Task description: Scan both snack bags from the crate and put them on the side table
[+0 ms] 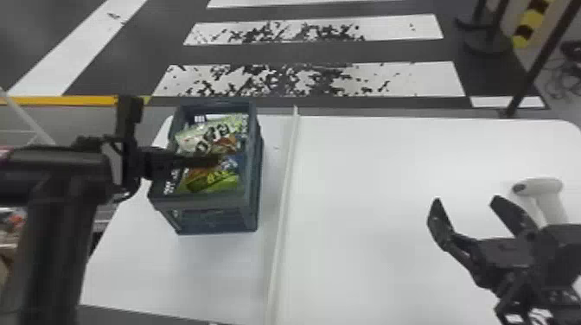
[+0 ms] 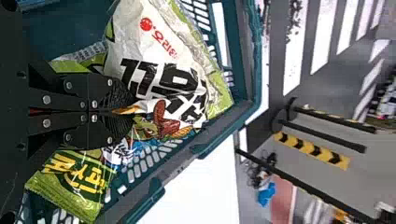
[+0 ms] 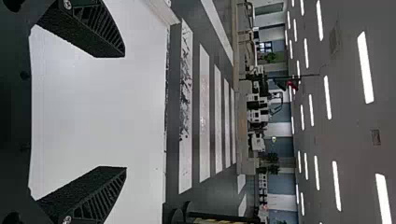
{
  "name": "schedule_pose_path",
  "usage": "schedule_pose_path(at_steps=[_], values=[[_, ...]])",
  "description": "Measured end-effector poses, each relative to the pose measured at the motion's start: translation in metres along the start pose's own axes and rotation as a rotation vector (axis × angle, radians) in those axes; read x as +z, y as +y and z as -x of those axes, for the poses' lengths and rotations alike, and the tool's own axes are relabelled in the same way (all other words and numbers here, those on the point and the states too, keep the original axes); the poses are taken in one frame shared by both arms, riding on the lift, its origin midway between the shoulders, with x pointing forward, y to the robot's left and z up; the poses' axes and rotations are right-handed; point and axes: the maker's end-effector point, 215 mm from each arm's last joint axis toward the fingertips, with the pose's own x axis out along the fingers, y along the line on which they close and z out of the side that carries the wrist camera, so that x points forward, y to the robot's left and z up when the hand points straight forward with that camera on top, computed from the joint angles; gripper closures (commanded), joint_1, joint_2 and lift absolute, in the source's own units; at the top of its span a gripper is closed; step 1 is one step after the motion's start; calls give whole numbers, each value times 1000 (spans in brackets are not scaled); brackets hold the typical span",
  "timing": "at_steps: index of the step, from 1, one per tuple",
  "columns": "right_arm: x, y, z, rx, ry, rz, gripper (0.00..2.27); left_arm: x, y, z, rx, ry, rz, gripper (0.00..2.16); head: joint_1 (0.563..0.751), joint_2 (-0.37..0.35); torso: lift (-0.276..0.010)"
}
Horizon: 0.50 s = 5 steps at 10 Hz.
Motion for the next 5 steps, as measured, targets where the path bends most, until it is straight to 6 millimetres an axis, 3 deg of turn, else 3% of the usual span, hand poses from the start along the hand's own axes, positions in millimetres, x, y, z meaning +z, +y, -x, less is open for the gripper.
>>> schedule_pose_path(at_steps=[5], values=[[-4,0,0,-1,10,-1,70,36,-8,19,-145,-262,91,2125,695,144,-87]])
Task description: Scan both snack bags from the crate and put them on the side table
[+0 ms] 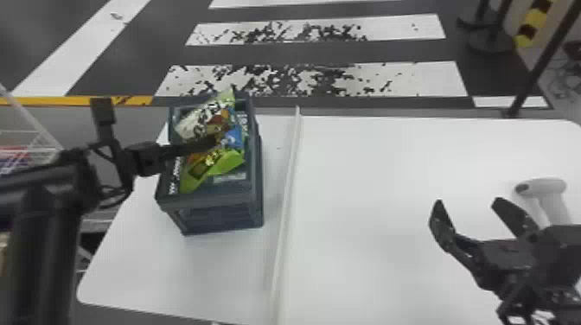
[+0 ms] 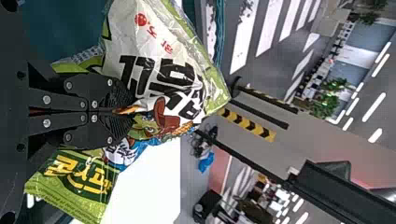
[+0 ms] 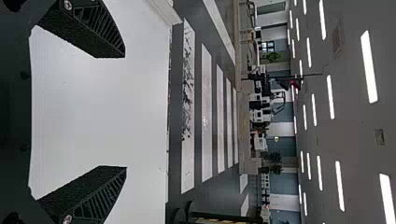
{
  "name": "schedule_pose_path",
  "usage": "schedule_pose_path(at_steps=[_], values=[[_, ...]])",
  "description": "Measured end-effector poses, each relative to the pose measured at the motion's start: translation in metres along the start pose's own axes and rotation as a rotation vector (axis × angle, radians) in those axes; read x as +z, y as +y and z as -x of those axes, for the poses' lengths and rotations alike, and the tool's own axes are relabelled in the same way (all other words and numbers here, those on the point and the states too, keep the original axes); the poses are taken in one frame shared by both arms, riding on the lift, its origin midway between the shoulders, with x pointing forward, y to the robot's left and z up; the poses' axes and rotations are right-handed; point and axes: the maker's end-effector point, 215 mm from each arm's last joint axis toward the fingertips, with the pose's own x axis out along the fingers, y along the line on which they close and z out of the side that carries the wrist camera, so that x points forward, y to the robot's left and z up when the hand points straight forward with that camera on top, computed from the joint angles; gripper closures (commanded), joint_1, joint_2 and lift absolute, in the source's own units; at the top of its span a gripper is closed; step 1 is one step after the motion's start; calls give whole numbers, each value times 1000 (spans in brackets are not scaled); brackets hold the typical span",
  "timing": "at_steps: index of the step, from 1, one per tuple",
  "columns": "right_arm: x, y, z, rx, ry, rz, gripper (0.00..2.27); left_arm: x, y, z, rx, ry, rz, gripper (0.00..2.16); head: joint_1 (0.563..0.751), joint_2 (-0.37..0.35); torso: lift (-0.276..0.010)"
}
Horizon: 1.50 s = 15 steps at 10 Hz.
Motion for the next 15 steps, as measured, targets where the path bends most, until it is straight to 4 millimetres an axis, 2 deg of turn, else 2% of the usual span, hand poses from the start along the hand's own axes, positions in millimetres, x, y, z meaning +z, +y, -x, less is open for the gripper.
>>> schedule_pose_path(at_steps=[3,5,7,9,10,12,14,15], values=[[-1,0,1,-2,2,-1,70,29,-20,7,-99,-149,62,2125,695,135,-87],[-2,-1,1,-3,4,-2,70,38,-40,9,-166,-221,116,2125,695,120,-87],[-1,-4,2,-11,3,-2,70,43,-83,0,-217,-237,148,2125,695,84,-87],[-1,-11,5,-30,3,-1,70,37,-148,-32,-291,-197,130,2125,695,-7,-87],[-1,-14,7,-38,2,-1,70,30,-180,-52,-325,-175,121,2125,695,-60,-87],[3,-26,10,-76,-8,-6,70,0,-240,-100,-377,-87,97,2121,695,-140,-87],[16,-39,14,-105,-50,-27,70,-42,-280,-142,-361,33,24,2121,695,-259,-87],[26,-45,17,-116,-88,-41,70,-67,-290,-161,-319,102,-35,2121,695,-300,-87]])
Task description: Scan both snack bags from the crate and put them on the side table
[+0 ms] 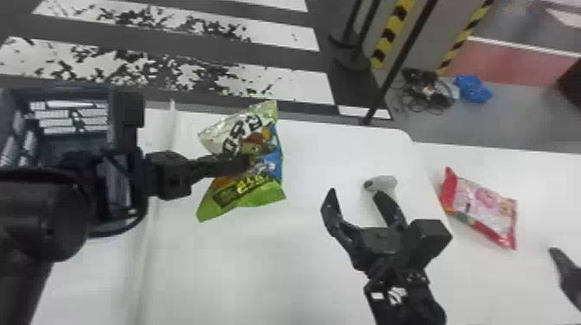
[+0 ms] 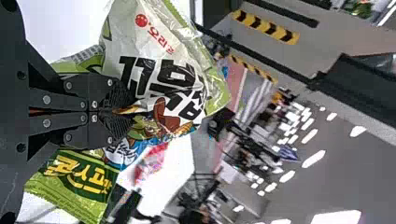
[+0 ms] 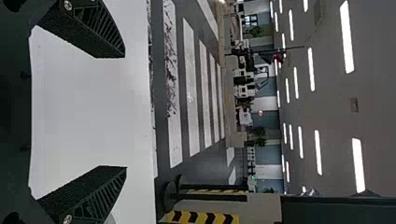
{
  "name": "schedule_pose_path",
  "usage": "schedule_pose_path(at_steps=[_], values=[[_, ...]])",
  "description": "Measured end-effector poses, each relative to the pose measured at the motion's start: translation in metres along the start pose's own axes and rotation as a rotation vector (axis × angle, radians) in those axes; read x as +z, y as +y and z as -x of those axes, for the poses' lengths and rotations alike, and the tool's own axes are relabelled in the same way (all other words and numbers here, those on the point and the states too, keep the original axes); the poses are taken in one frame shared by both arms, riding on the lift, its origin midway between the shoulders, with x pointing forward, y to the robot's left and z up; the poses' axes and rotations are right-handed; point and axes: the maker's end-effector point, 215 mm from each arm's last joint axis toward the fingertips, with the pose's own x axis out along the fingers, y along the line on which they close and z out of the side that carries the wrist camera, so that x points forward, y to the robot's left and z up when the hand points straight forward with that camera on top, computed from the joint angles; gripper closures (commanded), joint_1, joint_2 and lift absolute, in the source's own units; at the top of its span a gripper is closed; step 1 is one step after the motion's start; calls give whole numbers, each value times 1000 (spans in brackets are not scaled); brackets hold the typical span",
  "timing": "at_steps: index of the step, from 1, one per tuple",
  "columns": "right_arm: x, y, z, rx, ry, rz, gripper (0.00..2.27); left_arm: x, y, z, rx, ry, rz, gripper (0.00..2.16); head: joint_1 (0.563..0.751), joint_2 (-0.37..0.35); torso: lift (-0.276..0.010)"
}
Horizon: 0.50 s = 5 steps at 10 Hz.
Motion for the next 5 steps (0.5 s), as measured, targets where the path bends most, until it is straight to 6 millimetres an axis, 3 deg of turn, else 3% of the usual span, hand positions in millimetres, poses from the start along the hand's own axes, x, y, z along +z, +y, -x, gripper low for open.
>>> schedule_pose_path(at_steps=[2,3,4,5], values=[[13,-8,3,-18,-44,-19,70,-46,2,-32,75,129,-48,2057,695,-350,-87],[15,-9,3,-19,-48,-23,70,-70,2,-45,85,176,-37,1561,695,-350,-87],[15,-9,4,-20,-49,-24,70,-86,6,-53,101,196,-26,252,695,-350,-87],[16,-8,4,-19,-50,-25,70,-96,-1,-62,86,197,-14,-1,695,-350,-87]])
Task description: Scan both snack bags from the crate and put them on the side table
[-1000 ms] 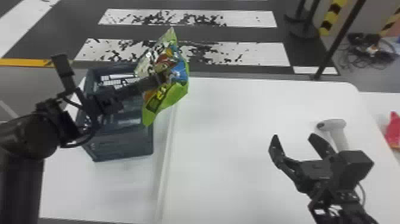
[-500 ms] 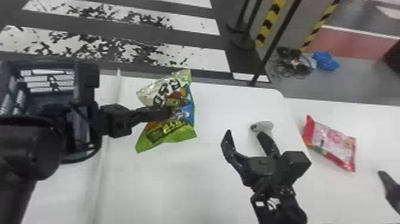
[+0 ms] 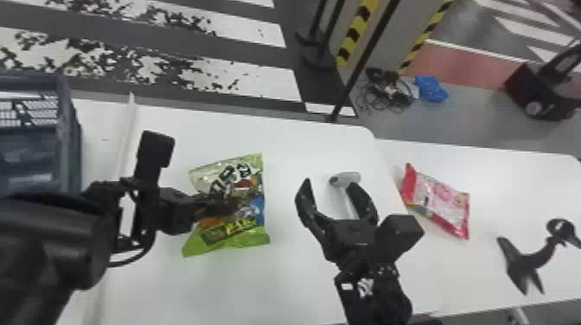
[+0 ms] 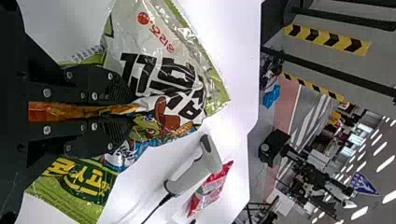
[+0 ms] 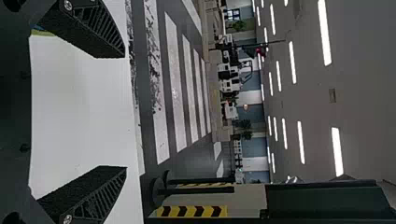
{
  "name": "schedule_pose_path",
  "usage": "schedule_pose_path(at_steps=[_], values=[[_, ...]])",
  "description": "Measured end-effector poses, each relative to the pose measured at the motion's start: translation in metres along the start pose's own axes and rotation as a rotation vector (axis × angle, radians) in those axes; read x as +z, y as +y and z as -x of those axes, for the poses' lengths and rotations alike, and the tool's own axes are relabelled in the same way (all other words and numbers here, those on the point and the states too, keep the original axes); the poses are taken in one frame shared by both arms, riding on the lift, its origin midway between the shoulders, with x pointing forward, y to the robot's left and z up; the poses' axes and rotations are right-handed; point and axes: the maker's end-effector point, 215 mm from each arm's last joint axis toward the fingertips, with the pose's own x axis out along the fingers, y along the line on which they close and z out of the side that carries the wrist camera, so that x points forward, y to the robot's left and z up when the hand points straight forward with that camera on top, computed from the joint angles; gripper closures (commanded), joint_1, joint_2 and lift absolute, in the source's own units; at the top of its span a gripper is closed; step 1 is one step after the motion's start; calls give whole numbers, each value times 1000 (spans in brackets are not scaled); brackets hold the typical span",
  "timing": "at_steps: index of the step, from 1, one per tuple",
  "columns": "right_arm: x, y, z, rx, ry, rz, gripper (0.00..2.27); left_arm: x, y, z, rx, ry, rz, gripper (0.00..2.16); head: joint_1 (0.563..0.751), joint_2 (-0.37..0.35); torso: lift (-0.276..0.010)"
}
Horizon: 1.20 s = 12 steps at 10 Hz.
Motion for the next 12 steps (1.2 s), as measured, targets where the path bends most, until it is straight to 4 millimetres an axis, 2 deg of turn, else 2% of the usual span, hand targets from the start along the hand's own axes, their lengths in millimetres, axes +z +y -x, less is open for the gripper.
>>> schedule_pose_path(at_steps=[2,3,5,6,7,8,9,11,12], values=[[0,1,1,1,1,-1,70,0,-7,-3,9,-27,-8,33,695,-350,-87],[0,1,2,2,1,-1,70,11,-7,5,29,-72,-25,33,695,-350,-87],[0,3,2,6,1,-3,63,43,-2,35,94,-201,-73,36,695,-350,-87],[-1,4,2,7,2,-3,53,59,6,60,158,-274,-109,36,695,-335,-87],[-3,5,3,10,8,-4,53,75,15,96,240,-364,-172,39,695,-297,-87],[-6,6,4,17,18,-9,53,84,27,130,310,-421,-214,39,695,-272,-87],[-10,7,4,24,39,-16,53,87,45,171,405,-471,-245,39,695,-220,-87],[-18,11,4,42,77,-17,53,82,82,240,624,-551,-254,43,695,-99,-87],[-29,13,5,47,128,-15,49,81,87,266,696,-589,-283,56,695,-76,-87]])
